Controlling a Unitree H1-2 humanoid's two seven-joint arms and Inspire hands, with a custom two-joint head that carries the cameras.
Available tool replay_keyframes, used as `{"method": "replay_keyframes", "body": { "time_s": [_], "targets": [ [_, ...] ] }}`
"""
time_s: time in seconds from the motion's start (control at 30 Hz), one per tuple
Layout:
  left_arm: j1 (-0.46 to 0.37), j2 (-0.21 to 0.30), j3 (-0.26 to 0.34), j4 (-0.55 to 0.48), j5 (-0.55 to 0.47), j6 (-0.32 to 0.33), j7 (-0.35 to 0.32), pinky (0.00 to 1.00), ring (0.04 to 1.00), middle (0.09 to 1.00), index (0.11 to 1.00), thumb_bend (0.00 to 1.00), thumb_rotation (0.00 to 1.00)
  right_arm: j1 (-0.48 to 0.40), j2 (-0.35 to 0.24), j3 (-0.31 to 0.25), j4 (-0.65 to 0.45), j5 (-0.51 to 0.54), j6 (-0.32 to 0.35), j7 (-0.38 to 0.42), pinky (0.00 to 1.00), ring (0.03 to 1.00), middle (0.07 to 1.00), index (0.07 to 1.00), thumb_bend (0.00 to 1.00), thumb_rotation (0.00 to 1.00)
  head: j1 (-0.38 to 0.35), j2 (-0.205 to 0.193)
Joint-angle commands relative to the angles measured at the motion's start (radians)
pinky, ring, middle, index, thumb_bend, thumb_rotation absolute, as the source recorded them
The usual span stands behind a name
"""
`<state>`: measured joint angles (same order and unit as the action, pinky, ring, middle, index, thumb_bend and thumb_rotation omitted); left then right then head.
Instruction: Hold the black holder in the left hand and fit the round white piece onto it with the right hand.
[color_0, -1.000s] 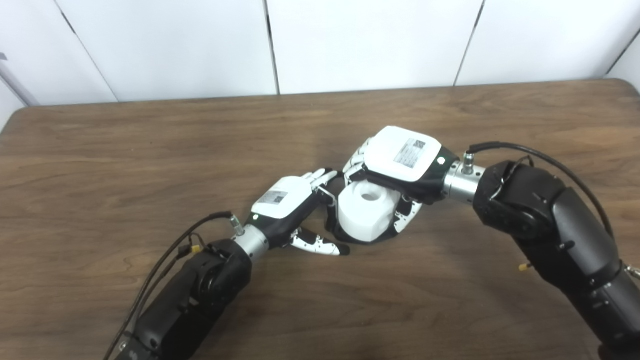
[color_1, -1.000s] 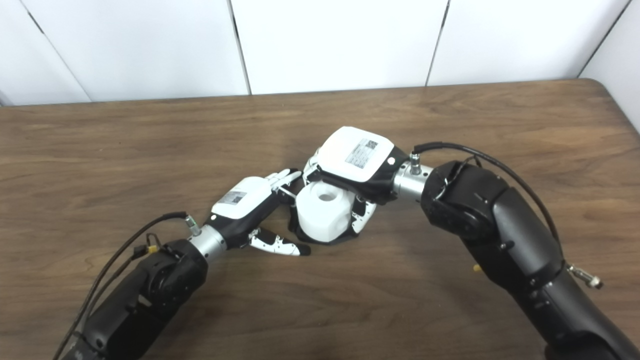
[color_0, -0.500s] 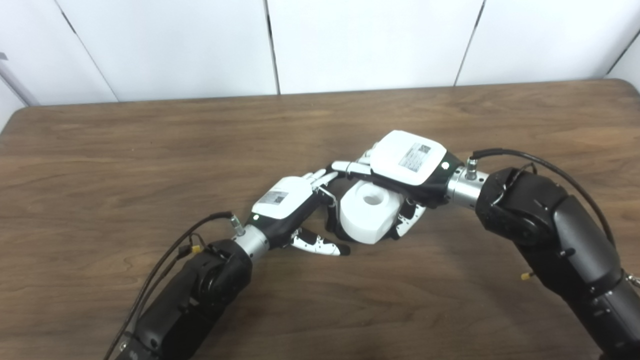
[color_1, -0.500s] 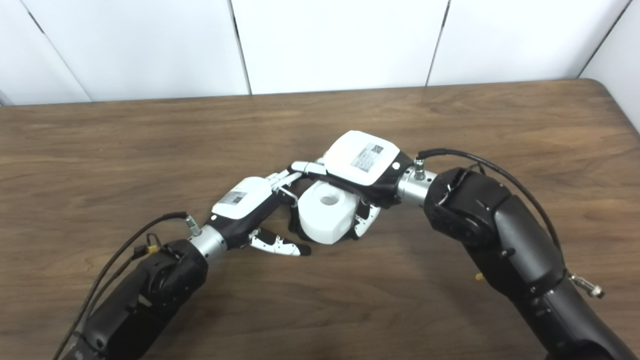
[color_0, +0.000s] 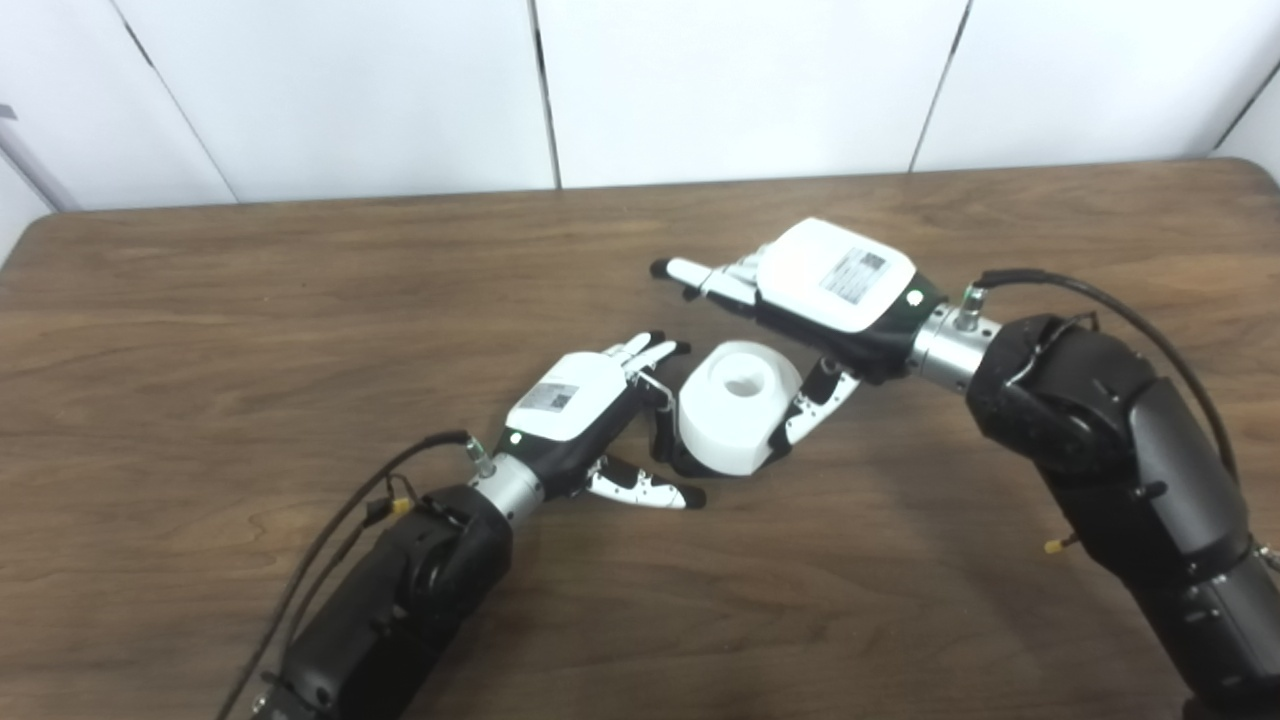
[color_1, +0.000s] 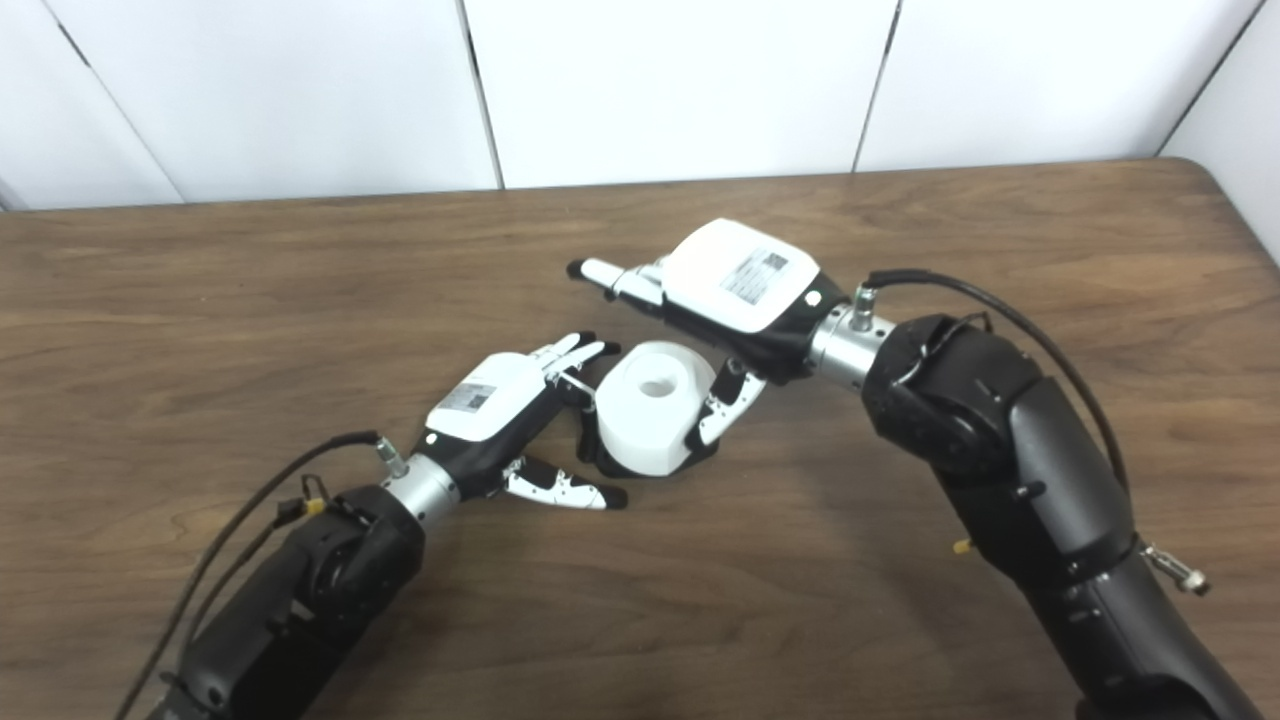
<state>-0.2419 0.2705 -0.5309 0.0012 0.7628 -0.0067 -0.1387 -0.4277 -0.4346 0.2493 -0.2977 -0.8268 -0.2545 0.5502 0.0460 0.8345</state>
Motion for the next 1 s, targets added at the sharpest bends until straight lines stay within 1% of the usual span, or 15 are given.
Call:
{"method": "replay_keyframes", "body": {
  "time_s": [0.0,0.1,0.13,0.2,0.23,0.33,0.43,0.53,0.67,0.7,0.73,0.77,0.83,0.9,0.97],
  "targets": [
    [0.015,0.006,-0.004,0.052,0.062,0.051,-0.017,0.96,1.000,0.959,0.489,0.52,0.07,-0.056,-0.020,-0.037,-0.005,0.027,0.013,-0.039,0.68,0.753,0.846,1.000,0.92,0.33,-0.001,0.000],
    [0.016,0.003,0.002,0.049,0.066,0.055,-0.021,0.97,1.000,0.960,0.489,0.52,0.07,-0.068,-0.040,-0.063,-0.010,0.046,0.035,-0.016,0.68,0.779,0.874,1.000,0.89,0.31,-0.002,0.001],
    [0.016,0.003,0.003,0.048,0.066,0.054,-0.023,0.98,1.000,0.961,0.489,0.52,0.07,-0.073,-0.049,-0.069,-0.015,0.051,0.044,-0.005,0.68,0.785,0.883,1.000,0.89,0.29,-0.002,0.000],
    [0.017,0.004,0.005,0.047,0.068,0.048,-0.018,0.98,1.000,0.961,0.489,0.52,0.07,-0.079,-0.067,-0.079,-0.031,0.061,0.067,0.020,0.68,0.794,0.899,1.000,0.89,0.23,-0.001,0.000],
    [0.017,0.004,0.005,0.048,0.070,0.045,-0.015,0.96,1.000,0.958,0.489,0.52,0.07,-0.080,-0.075,-0.083,-0.039,0.066,0.077,0.031,0.68,0.786,0.898,1.000,0.89,0.16,-0.001,-0.001],
    [0.018,0.004,0.009,0.052,0.070,0.039,-0.007,0.95,0.995,0.952,0.488,0.52,0.07,-0.079,-0.099,-0.088,-0.060,0.079,0.104,0.062,0.66,0.781,0.892,1.000,0.89,0.09,-0.001,-0.002],
    [0.019,0.004,0.012,0.053,0.068,0.043,-0.011,0.96,0.999,0.953,0.488,0.52,0.07,-0.083,-0.127,-0.081,-0.089,0.070,0.140,0.125,0.67,0.793,0.902,1.000,0.89,0.07,-0.001,-0.002],
    [0.018,0.004,0.015,0.054,0.067,0.044,-0.013,0.96,1.000,0.954,0.488,0.52,0.07,-0.101,-0.158,-0.064,-0.126,0.063,0.208,0.251,0.67,0.826,0.937,1.000,0.87,0.04,-0.004,-0.003],
    [0.019,0.003,0.019,0.060,0.068,0.037,-0.002,0.96,0.993,0.948,0.488,0.52,0.07,-0.167,-0.206,-0.021,-0.178,0.040,0.382,0.531,0.63,0.848,0.952,1.000,0.88,0.01,-0.008,-0.006],
    [0.019,0.003,0.019,0.061,0.068,0.035,0.001,0.96,0.992,0.946,0.488,0.52,0.07,-0.186,-0.217,-0.013,-0.186,0.032,0.422,0.590,0.61,0.842,0.949,1.000,0.89,0.00,-0.008,-0.006],
    [0.019,0.003,0.020,0.062,0.069,0.033,0.005,0.96,0.990,0.945,0.488,0.52,0.07,-0.199,-0.227,-0.011,-0.192,0.027,0.449,0.624,0.59,0.824,0.938,1.000,0.89,0.00,-0.008,-0.006],
    [0.019,0.003,0.020,0.063,0.070,0.032,0.008,0.95,0.985,0.942,0.487,0.52,0.07,-0.206,-0.234,-0.014,-0.193,0.025,0.460,0.630,0.58,0.807,0.923,0.993,0.89,0.00,-0.006,-0.006],
    [0.018,0.005,0.020,0.064,0.070,0.030,0.010,0.94,0.983,0.942,0.487,0.52,0.07,-0.204,-0.233,-0.030,-0.186,0.012,0.461,0.589,0.54,0.752,0.890,0.953,0.86,0.00,-0.006,-0.008],
    [0.018,0.006,0.021,0.062,0.066,0.032,0.004,0.94,0.985,0.944,0.488,0.52,0.07,-0.190,-0.222,-0.060,-0.175,0.011,0.437,0.500,0.49,0.710,0.859,0.917,0.84,0.00,-0.007,-0.009],
    [0.018,0.006,0.023,0.060,0.063,0.033,0.003,0.95,0.986,0.944,0.488,0.52,0.07,-0.177,-0.213,-0.083,-0.162,0.025,0.412,0.422,0.43,0.655,0.819,0.880,0.84,0.00,-0.009,-0.010]
  ]
}}
